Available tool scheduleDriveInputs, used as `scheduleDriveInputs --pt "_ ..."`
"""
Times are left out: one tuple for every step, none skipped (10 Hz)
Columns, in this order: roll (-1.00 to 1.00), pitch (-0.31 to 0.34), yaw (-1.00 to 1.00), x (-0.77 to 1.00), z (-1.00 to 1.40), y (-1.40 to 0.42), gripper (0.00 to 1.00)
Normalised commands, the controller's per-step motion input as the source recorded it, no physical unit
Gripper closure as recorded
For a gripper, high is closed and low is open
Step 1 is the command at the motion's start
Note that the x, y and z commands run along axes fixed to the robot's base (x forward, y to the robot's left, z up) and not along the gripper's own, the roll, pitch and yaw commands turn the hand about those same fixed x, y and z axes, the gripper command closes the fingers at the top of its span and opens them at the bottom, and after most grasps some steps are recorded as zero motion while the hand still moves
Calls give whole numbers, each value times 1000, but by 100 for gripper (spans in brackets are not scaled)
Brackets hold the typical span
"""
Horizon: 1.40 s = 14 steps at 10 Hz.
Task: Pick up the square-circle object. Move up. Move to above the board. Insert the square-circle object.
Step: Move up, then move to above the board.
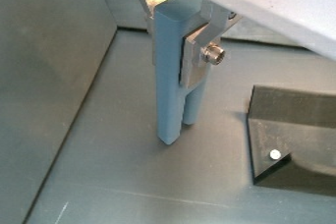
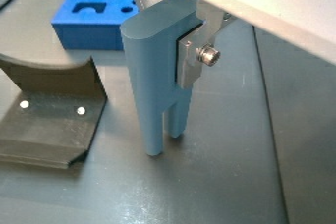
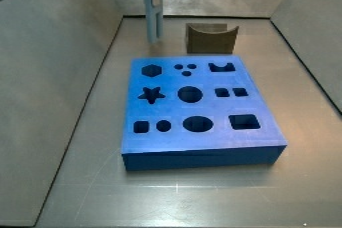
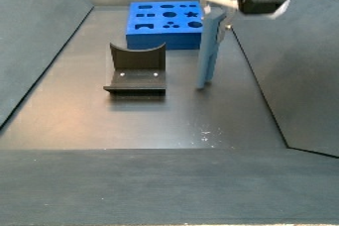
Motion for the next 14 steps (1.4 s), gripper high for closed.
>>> scheduleDriveInputs --pt "1 25 -31 -38 666 6 100" --pt "-4 28 -28 -27 477 4 100" --pt "-8 34 -24 -18 312 4 100" --pt "307 -74 156 227 1000 -391 100" --pt "304 -71 164 240 1000 -406 100" --pt "284 4 137 198 1000 -352 100" --pt "235 45 99 184 1000 -311 100" --pt "187 81 71 176 1000 -275 100" --pt "139 100 52 160 1000 -234 100" --pt "126 99 45 144 1000 -204 100" --pt "114 96 43 101 823 -142 100" --pt "97 90 42 54 579 -70 100" --pt "88 86 43 41 462 -50 100" --pt "71 84 43 28 226 -34 100"
